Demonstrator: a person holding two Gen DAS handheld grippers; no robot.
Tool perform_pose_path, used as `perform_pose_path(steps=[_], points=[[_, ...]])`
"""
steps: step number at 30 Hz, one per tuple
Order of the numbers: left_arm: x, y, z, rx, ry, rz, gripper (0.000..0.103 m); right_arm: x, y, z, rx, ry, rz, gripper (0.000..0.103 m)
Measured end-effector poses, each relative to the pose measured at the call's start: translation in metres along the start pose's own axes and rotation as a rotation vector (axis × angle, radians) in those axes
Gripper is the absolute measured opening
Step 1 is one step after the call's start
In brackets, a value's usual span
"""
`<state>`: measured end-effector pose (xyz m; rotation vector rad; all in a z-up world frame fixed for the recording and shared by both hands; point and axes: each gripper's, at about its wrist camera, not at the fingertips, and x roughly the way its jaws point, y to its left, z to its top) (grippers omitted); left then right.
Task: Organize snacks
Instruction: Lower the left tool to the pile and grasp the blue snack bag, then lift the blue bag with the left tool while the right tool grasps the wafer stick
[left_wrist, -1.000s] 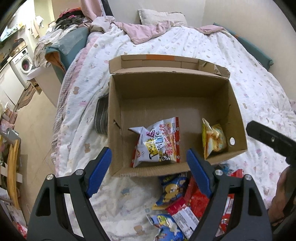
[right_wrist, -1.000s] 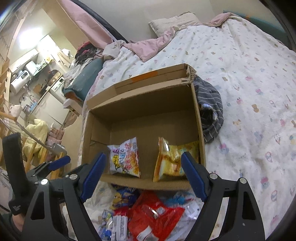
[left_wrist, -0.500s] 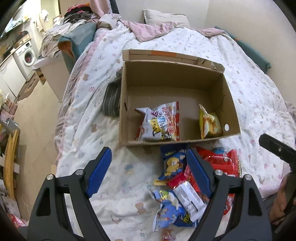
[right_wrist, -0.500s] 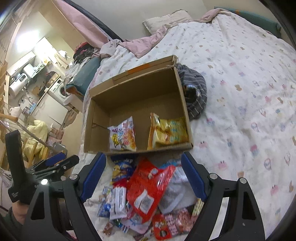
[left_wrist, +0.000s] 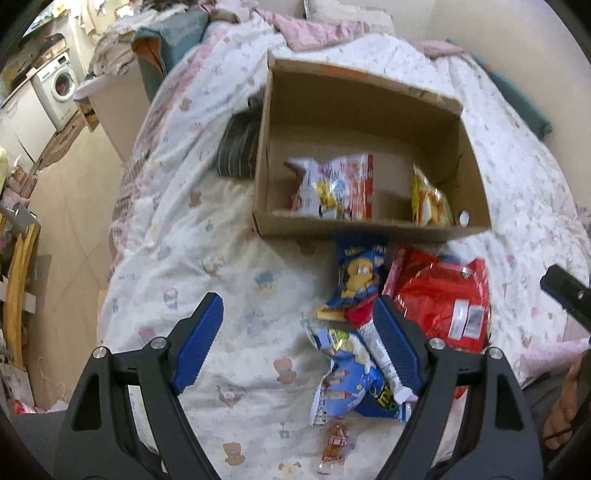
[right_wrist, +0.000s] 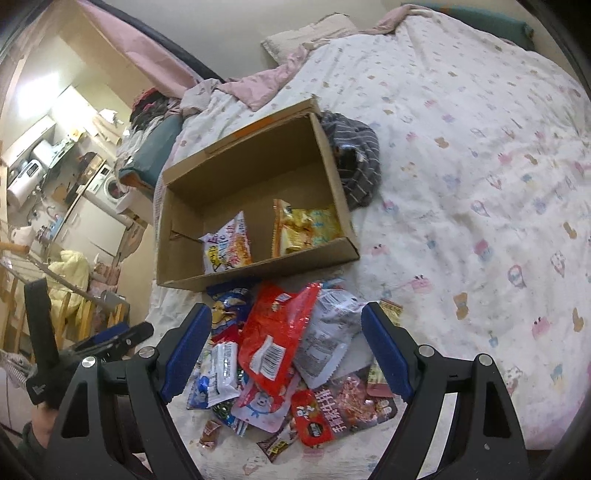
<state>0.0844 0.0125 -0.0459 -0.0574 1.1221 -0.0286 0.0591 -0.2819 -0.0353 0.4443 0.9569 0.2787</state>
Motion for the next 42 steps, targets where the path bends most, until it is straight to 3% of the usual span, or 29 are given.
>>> perform_pose_path(steps=[4,8,13,18,21,24,26,28,33,39,42], points=[[0.026,-0.005,-0.016,0.006,0.126,-0.020,0.081,0.001,-0.006,-0.002,0.009,0.006,-0.015,0.085],[0.042,0.005,-0.028,-0.055,0.189,-0.009,0.081,0.002,-0.009,-0.003,0.019,0.011,-0.015,0.085],[0.063,0.007,-0.034,-0.134,0.307,-0.128,0.081,0.004,-0.009,-0.002,0.016,0.013,-0.015,0.085],[0.078,-0.011,-0.041,-0.107,0.350,-0.137,0.080,0.005,-0.009,-0.001,0.016,0.016,-0.013,0.085],[0.093,-0.018,-0.047,-0.132,0.416,-0.188,0.080,0.007,-0.010,0.000,0.016,0.018,-0.016,0.085],[0.102,-0.024,-0.051,-0.143,0.451,-0.217,0.070,0.008,-0.015,0.001,0.026,0.016,-0.022,0.085],[0.103,-0.026,-0.050,-0.145,0.455,-0.231,0.057,0.008,-0.020,0.001,0.040,0.017,-0.026,0.085],[0.099,-0.027,-0.049,-0.136,0.449,-0.229,0.052,0.008,-0.025,0.002,0.055,0.018,-0.027,0.085],[0.077,-0.024,-0.045,-0.105,0.419,-0.225,0.049,0.009,-0.033,0.003,0.081,0.026,-0.040,0.086],[0.041,-0.002,-0.029,-0.093,0.290,-0.165,0.048,0.013,-0.043,0.004,0.127,0.045,-0.101,0.085],[0.032,0.020,-0.021,-0.139,0.232,-0.134,0.048,0.022,-0.053,0.003,0.160,0.085,-0.158,0.085]])
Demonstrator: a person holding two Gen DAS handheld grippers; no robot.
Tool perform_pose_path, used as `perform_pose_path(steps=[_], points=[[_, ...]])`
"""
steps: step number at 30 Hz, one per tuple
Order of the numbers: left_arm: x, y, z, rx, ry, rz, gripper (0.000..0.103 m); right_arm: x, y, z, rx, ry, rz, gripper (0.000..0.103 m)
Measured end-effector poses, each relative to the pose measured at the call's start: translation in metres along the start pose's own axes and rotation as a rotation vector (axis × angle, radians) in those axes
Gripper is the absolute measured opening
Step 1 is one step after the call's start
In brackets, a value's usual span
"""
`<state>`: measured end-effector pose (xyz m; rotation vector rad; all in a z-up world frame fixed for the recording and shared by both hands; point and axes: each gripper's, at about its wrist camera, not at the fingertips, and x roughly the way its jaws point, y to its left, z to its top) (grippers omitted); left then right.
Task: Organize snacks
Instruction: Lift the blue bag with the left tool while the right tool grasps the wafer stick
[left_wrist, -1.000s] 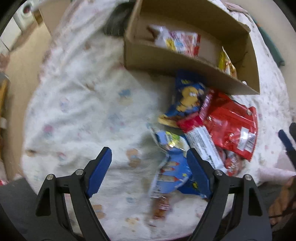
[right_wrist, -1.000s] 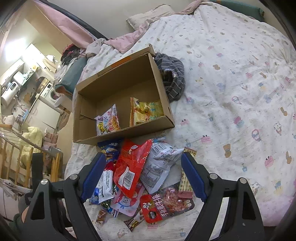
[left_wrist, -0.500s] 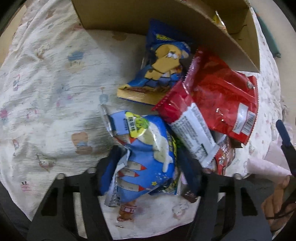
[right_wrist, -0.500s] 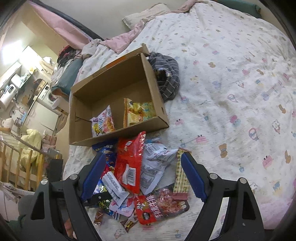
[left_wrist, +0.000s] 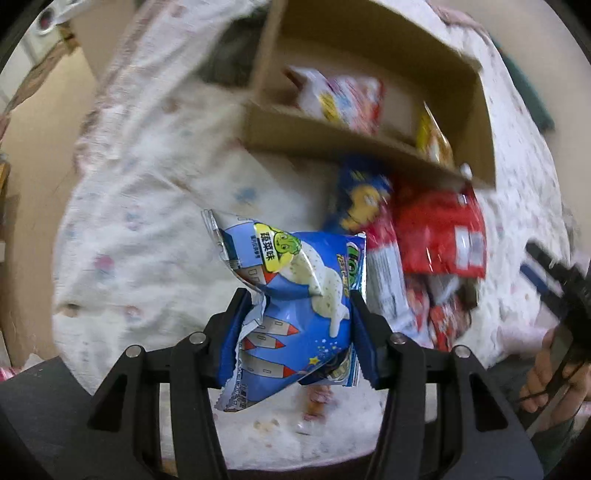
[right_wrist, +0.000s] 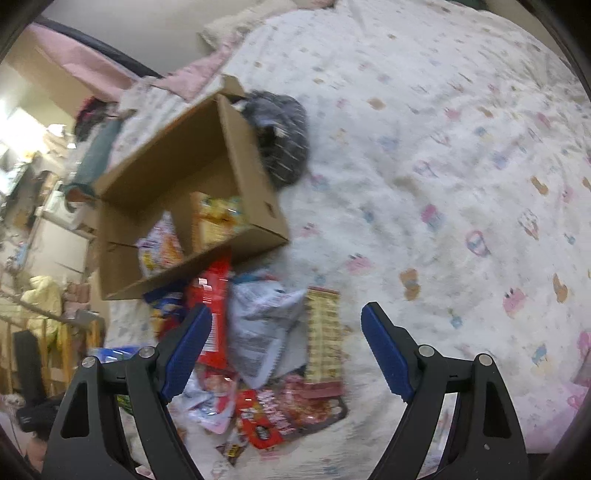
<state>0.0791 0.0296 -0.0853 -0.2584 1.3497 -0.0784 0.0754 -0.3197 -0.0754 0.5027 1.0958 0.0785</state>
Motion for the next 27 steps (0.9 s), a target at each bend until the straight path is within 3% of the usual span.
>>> perform_pose_path(steps=[3,4,5,6,10,15,18,20,23,27], points=[[-0.007,0.015,0.005,-0.051,-0.036,-0.018,0.048,0.016,-0.012,0.000,0.045,0.071,-0.033,0.085],[-0.011,0.020,0.007,-0.059,-0.054,-0.020,0.048,0.021,-0.016,-0.001,0.064,0.098,-0.017,0.080],[-0.014,0.020,0.008,-0.063,-0.072,-0.018,0.048,0.027,-0.021,-0.002,0.091,0.132,0.012,0.066],[-0.016,0.020,0.008,-0.065,-0.091,-0.010,0.048,0.034,-0.025,-0.003,0.110,0.168,0.026,0.061],[-0.023,0.017,0.010,-0.056,-0.124,-0.010,0.048,0.052,-0.028,-0.008,0.089,0.231,-0.044,0.060],[-0.021,0.012,0.011,-0.042,-0.129,0.000,0.048,0.066,-0.019,-0.014,0.023,0.268,-0.109,0.049],[-0.018,0.013,0.011,-0.044,-0.120,0.006,0.048,0.072,-0.020,-0.015,0.009,0.276,-0.140,0.042],[-0.017,0.014,0.010,-0.048,-0.116,0.005,0.048,0.073,-0.019,-0.016,-0.004,0.275,-0.148,0.026],[-0.017,0.013,0.010,-0.046,-0.129,0.024,0.048,0.066,-0.017,-0.016,-0.024,0.247,-0.159,0.015],[-0.019,0.013,0.009,-0.043,-0.148,0.041,0.048,0.045,-0.014,-0.016,-0.029,0.177,-0.148,0.013]])
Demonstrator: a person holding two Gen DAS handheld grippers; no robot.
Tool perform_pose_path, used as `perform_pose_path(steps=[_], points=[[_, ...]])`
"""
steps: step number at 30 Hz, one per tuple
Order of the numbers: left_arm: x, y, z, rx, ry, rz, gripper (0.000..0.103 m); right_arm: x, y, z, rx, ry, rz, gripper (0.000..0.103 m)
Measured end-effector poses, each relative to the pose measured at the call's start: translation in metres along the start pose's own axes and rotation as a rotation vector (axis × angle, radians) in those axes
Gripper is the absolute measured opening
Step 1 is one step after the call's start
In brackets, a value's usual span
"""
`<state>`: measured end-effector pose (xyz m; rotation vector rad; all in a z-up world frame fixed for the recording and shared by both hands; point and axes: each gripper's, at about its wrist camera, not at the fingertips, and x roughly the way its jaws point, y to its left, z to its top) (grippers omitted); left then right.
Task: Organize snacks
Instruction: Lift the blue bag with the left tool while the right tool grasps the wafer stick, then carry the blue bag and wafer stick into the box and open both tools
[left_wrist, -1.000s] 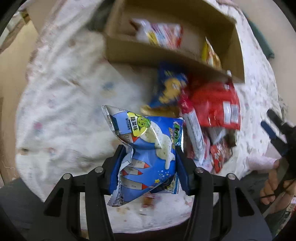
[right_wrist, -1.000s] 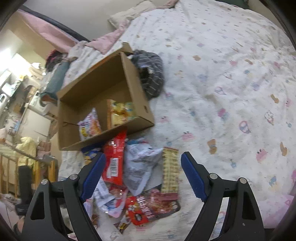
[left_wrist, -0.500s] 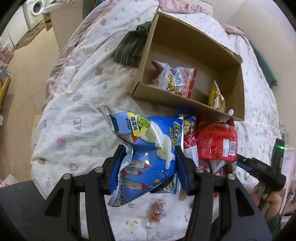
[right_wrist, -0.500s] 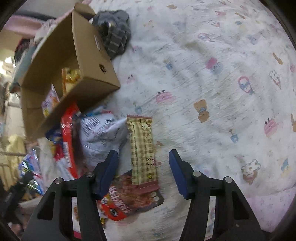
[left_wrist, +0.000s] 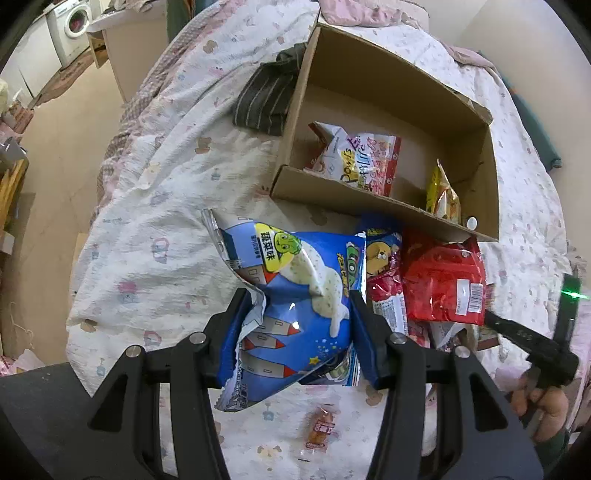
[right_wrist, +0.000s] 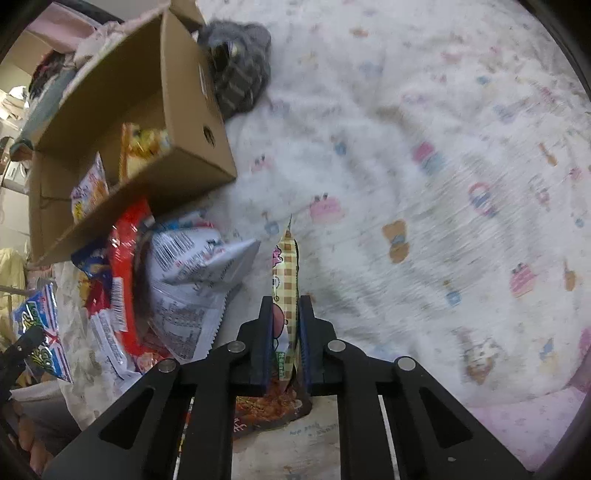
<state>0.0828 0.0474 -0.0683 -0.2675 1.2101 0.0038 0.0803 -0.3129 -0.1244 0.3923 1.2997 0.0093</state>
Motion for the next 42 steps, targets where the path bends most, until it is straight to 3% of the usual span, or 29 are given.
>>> perform_pose_path(steps=[5,10,14,21,29,37,42], points=[[-0.005,0.003,-0.001,0.007,-0.037,0.042,0.048,-0.029,-0.004,-0.001,0.028,-0.085,0.061,0.013],[-0.016,0.003,0.001,0.003,-0.074,0.037,0.048,-0.071,0.008,-0.001,-0.018,-0.234,0.219,0.013],[-0.037,-0.006,0.012,-0.003,-0.092,-0.018,0.048,-0.095,0.033,0.010,-0.073,-0.265,0.307,0.013],[-0.067,-0.027,0.054,0.032,-0.164,-0.029,0.048,-0.124,0.082,0.036,-0.159,-0.315,0.392,0.013],[-0.058,-0.050,0.102,0.074,-0.181,-0.025,0.048,-0.109,0.106,0.083,-0.194,-0.302,0.408,0.013],[-0.012,-0.070,0.137,0.102,-0.156,-0.033,0.048,-0.071,0.124,0.119,-0.202,-0.262,0.395,0.013],[0.014,-0.076,0.150,0.134,-0.183,-0.014,0.048,-0.040,0.123,0.127,-0.186,-0.227,0.385,0.013]])
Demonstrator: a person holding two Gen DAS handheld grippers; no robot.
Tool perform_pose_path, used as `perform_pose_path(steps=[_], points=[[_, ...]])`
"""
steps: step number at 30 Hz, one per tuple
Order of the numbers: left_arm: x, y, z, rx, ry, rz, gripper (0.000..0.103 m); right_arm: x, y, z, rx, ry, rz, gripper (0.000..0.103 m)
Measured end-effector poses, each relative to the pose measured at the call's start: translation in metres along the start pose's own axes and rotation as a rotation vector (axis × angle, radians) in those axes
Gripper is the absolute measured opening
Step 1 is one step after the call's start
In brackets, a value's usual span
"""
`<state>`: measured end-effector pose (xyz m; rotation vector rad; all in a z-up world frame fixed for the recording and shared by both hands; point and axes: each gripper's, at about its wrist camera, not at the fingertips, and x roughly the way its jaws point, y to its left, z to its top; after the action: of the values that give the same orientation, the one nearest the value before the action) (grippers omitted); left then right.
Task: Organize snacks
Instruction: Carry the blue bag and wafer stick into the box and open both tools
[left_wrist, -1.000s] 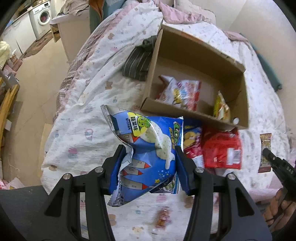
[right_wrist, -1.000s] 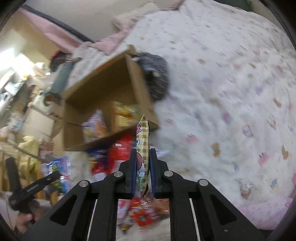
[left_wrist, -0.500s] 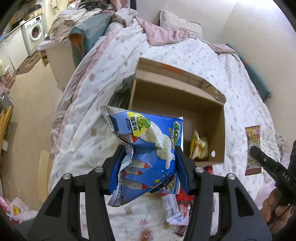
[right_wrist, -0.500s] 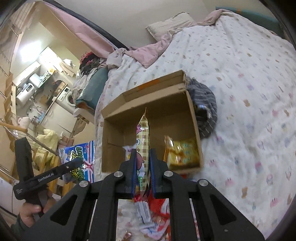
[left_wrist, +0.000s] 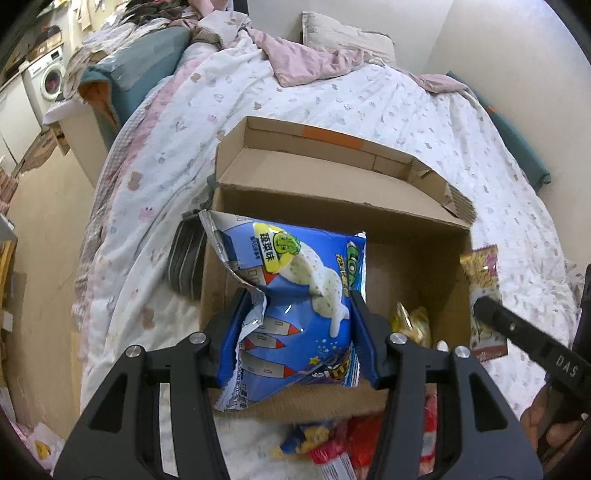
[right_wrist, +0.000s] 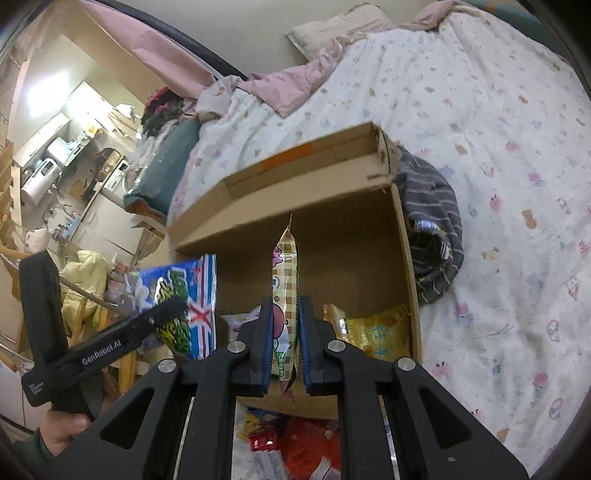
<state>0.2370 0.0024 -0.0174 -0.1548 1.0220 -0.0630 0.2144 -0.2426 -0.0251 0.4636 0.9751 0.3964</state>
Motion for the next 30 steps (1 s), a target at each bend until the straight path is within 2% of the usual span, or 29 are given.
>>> perform_pose_path(steps=[3,6,10,13,23,27,30], points=[[0.012,-0.004,0.000,0.029,-0.017,0.008,0.048,0.013,-0.008,-0.004,0.020,0.018,0.002,0.013],[0.025,-0.002,-0.001,0.031,-0.007,-0.021,0.048,0.023,-0.011,-0.008,0.020,0.046,0.004,0.013],[0.035,0.008,-0.003,0.021,-0.042,0.002,0.049,0.035,-0.010,-0.014,0.005,0.081,0.005,0.013],[0.041,0.013,-0.002,0.000,-0.021,-0.014,0.049,0.044,-0.007,-0.016,-0.011,0.105,0.001,0.013],[0.047,0.000,-0.012,0.061,0.014,-0.033,0.049,0.064,-0.011,-0.026,-0.022,0.150,-0.043,0.013],[0.046,-0.002,-0.015,0.088,0.001,-0.004,0.051,0.066,-0.016,-0.026,-0.008,0.161,-0.044,0.013],[0.044,-0.002,-0.014,0.086,-0.006,-0.018,0.052,0.065,-0.019,-0.024,-0.005,0.154,-0.048,0.013]])
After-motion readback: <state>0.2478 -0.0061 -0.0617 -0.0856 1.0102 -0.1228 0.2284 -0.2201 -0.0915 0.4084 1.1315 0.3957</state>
